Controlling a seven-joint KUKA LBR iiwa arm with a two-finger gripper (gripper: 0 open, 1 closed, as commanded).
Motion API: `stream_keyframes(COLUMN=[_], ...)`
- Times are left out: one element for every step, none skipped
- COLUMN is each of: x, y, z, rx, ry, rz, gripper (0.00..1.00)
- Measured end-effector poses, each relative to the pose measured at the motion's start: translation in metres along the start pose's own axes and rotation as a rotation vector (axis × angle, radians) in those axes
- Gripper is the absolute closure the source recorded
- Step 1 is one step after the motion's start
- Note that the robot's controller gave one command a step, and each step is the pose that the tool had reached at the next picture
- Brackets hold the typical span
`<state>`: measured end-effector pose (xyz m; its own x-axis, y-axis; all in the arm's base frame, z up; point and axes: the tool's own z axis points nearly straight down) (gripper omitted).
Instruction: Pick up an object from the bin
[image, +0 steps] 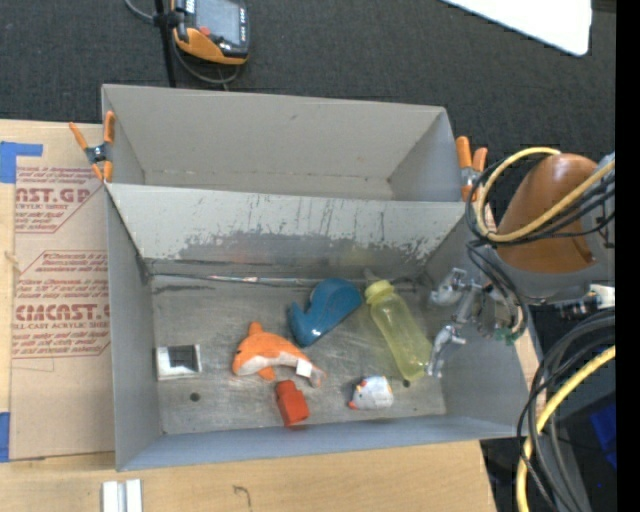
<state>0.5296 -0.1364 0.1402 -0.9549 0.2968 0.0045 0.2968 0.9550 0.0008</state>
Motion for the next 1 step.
stream_keyframes(x=[0.0022], y=[-0.0073], z=[0.0162], rx=[0.001], ry=[-0.007], rz=[-0.008], gripper=[0.0])
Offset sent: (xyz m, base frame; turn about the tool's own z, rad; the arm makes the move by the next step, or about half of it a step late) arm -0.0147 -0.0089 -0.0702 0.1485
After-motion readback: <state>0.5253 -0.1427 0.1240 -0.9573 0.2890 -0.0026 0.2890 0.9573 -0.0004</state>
